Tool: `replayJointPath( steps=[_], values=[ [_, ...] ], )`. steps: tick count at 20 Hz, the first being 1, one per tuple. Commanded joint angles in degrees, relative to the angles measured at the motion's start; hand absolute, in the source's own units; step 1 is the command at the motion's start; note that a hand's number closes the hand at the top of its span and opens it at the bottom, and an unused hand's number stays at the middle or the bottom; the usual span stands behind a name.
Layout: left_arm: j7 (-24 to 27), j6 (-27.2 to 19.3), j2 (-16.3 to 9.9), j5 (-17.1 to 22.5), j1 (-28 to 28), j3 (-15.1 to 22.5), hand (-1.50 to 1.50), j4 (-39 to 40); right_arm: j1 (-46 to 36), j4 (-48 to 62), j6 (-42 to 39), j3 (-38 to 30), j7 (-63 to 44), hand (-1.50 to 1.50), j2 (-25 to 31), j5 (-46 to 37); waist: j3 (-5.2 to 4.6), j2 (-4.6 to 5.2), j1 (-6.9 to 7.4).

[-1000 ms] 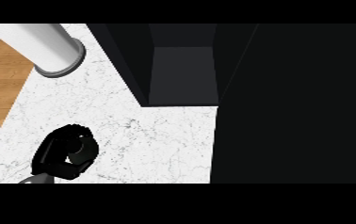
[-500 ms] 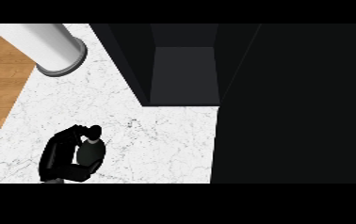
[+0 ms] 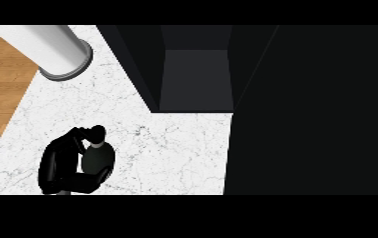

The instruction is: Pick up the wine, place it into the cabinet and close the cabinet

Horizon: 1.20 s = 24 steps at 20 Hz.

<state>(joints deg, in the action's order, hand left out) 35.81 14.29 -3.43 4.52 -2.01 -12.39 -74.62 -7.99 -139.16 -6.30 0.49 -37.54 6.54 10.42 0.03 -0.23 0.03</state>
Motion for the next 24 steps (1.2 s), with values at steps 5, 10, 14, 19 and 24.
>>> replayJointPath(
  steps=[5, 10, 14, 19, 24],
  values=[
    [-14.11, 3.13, 1.82, 6.42, -4.07, 4.37, 1.5, -17.5, 5.15, -8.53, -0.65, 1.69, -1.32, -1.5, -1.01, 3.31, 0.01, -0.02, -0.14],
    [-24.69, -5.55, 3.39, 4.69, -2.22, 11.44, 1.5, -27.89, 6.13, -5.2, -2.74, -1.6, 3.24, -1.5, -0.57, 5.43, 0.03, 0.06, -0.22],
    [-29.16, -11.72, 3.41, 2.44, 0.49, 17.53, 1.5, -30.39, 4.54, -5.26, -0.8, 2.64, 0.73, -1.5, -2.09, 2.18, -0.02, 0.12, -0.29],
    [-36.75, -15.59, 3.42, 4.54, 5.76, 21.01, 1.5, -33.65, 3.39, -6.46, -0.91, -0.89, -1.23, -1.5, -0.44, 5.09, -0.01, 0.12, -0.53],
    [-39.17, -24.65, 3.43, 4.14, 8.72, 29.74, 1.5, -35.03, 5.36, -5.59, -2.43, -2.42, 0.71, -1.5, -0.6, 6.54, 0.0, 0.13, -0.49]
  ],
)
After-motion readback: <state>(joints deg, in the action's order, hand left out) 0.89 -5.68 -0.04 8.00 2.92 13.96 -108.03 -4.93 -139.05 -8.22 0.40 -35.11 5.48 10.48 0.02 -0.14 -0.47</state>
